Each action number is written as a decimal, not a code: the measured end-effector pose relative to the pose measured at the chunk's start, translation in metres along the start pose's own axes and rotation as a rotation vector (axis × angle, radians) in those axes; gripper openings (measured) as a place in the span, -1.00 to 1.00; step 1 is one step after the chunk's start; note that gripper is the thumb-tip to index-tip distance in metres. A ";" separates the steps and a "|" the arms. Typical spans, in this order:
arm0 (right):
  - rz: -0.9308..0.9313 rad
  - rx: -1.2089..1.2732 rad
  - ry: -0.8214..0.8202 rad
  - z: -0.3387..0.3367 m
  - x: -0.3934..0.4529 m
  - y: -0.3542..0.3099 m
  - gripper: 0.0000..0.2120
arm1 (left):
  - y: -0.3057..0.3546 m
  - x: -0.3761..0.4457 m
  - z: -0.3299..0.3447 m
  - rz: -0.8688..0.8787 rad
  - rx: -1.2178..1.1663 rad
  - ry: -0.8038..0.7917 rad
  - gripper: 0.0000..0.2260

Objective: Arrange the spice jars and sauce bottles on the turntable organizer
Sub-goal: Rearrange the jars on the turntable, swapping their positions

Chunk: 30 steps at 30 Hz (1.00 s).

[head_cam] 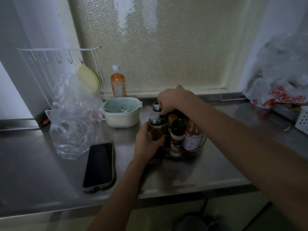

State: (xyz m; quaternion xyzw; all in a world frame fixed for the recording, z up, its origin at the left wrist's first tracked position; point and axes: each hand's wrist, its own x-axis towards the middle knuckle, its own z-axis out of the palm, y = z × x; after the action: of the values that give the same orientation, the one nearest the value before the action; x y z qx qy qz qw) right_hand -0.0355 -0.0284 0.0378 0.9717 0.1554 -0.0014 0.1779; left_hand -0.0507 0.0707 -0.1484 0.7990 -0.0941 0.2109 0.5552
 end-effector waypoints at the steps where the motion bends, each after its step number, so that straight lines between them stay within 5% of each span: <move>1: -0.003 -0.041 -0.068 -0.003 0.006 -0.002 -0.78 | -0.001 0.001 0.000 -0.005 -0.001 0.002 -0.55; 5: -0.047 -0.122 -0.345 -0.018 0.020 -0.001 -0.50 | -0.005 0.003 0.001 -0.005 -0.017 0.024 -0.57; 8: -0.076 -0.135 -0.393 -0.013 0.023 0.001 -0.45 | -0.005 0.004 0.001 -0.006 -0.043 0.029 -0.53; 12: -0.114 -0.035 -0.249 0.004 0.022 0.004 -0.48 | -0.003 0.004 0.001 -0.009 -0.059 0.032 -0.47; 19: -0.066 0.535 0.219 -0.005 0.015 0.045 -0.77 | 0.000 0.009 0.001 0.013 -0.029 0.038 -0.51; 25: -0.098 0.509 0.201 -0.007 0.006 0.052 -0.81 | 0.013 0.028 0.000 -0.050 0.115 -0.042 -0.21; 30: -0.111 0.603 0.275 0.003 0.003 0.053 -0.74 | 0.014 0.031 0.007 -0.104 0.147 -0.041 -0.20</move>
State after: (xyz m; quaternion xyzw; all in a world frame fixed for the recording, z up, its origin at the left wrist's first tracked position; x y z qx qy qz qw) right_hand -0.0164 -0.0758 0.0528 0.9617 0.2233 0.0741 -0.1408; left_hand -0.0272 0.0615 -0.1246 0.8456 -0.0480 0.1716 0.5032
